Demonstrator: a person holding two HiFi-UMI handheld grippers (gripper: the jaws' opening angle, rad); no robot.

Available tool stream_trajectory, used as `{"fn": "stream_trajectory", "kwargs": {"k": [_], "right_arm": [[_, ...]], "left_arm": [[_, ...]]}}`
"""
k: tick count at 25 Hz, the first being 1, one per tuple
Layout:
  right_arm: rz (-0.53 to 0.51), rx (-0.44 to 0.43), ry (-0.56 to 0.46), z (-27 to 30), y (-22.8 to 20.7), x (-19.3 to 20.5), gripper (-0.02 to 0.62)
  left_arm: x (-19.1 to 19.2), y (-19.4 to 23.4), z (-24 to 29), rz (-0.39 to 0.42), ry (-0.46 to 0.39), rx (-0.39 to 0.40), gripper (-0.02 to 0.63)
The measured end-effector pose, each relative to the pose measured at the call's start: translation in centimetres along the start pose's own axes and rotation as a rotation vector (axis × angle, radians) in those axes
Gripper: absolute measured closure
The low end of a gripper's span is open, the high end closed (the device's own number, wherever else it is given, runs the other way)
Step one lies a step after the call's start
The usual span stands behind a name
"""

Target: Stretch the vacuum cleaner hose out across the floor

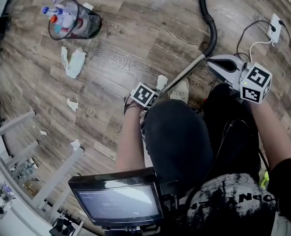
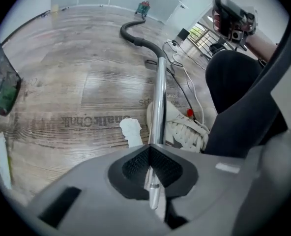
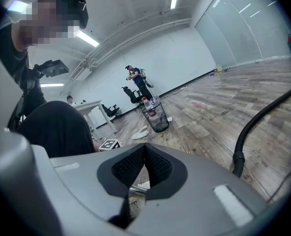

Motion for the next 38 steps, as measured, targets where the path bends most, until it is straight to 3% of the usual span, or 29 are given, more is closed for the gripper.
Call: {"fn": "stream_trajectory", "kwargs": {"k": [4, 8, 15, 20, 25, 29, 33, 38], "right_arm": [[0.016, 0.01, -0.034, -1.0, 1.1, -3.0, 0.589], [0.052, 0.036, -0.069, -3.6, 4.5, -8.9, 0.589], [0.069, 0.134, -0.104, -11.4, 16.4, -21.9, 0.589], [0.064, 0.2, -0.15, -18.6, 26.1, -31.9, 0.589], [-0.027, 0.344, -0.285, -26.9, 32.3, -41.4, 0.589], [-0.093, 0.459, -0.431, -32.6, 34.5, -42.9, 0.588], [-0.144, 0.555, -0.518, -37.3, 36.7, -42.1, 0.588], [-0.181, 0.619, -0.584, -42.7, 39.5, -38.7, 0.588]], "left_arm": [[-2.0, 0.8, -4.9, 0.047, 0.0, -0.046, 0.601], [-6.4, 0.7, -13.6, 0.068, -0.061, -0.061, 0.602], [-16.7, -7.6, -34.1, 0.156, -0.271, -0.052, 0.601], [-25.4, -15.6, -50.2, 0.231, -0.501, -0.011, 0.601], [-36.4, -20.6, -65.7, 0.306, -0.877, 0.042, 0.601], [-42.0, -24.3, -70.8, 0.355, -1.086, 0.157, 0.601], [-45.5, -29.3, -72.7, 0.497, -1.131, 0.203, 0.601], [-46.2, -36.9, -73.3, 0.647, -1.189, 0.212, 0.601]]}}
Point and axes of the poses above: the fingertips, and each gripper's own axes: z forward along the fingers, y to its left, x out of its underside, the point moved 5 cm from there along -z, backward along the fingers, and after that the axes turned 13 degrees about z, right-handed, at the moved point
